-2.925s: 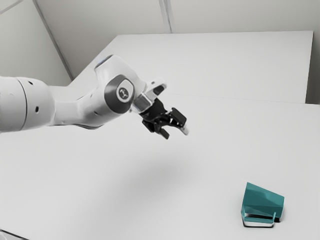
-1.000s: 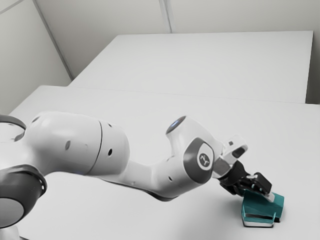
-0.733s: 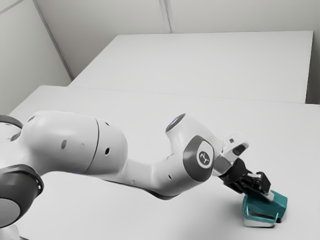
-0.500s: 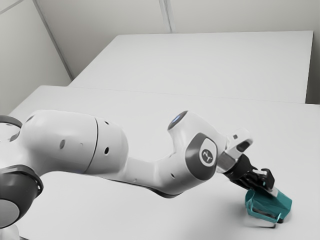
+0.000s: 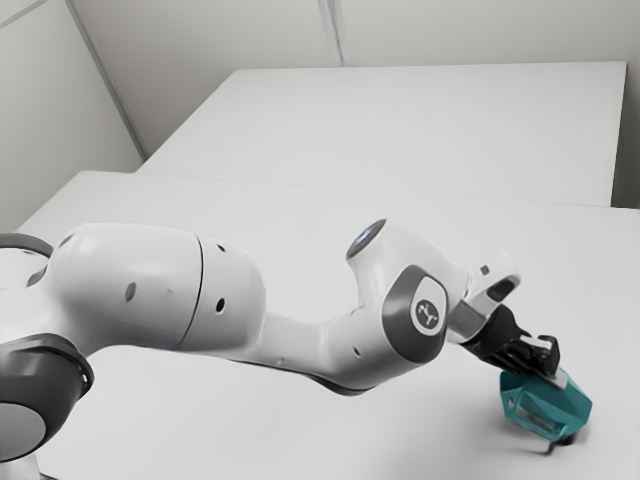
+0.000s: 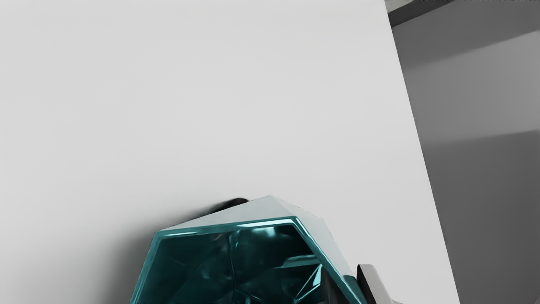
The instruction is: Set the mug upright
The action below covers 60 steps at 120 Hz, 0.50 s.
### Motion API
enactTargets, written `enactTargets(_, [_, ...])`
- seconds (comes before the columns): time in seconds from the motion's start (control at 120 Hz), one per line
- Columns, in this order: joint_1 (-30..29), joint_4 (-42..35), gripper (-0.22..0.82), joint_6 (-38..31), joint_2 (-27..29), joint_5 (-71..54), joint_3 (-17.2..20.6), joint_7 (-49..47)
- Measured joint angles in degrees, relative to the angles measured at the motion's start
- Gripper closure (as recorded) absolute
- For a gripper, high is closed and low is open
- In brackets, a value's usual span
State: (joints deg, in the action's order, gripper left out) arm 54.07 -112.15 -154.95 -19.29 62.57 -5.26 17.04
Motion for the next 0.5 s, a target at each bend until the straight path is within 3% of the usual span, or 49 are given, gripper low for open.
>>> enactTargets(0.15, [0.0,-0.5,0.77,0.2,1.2,-1.8,-1.0,-0.3])
enactTargets(0.358, [0.0,-0.8,0.77,8.0,3.2,-14.5,-11.1,-1.0])
enactTargets(0.5, [0.0,-0.7,0.78,12.2,4.2,-24.4,-15.4,-1.5])
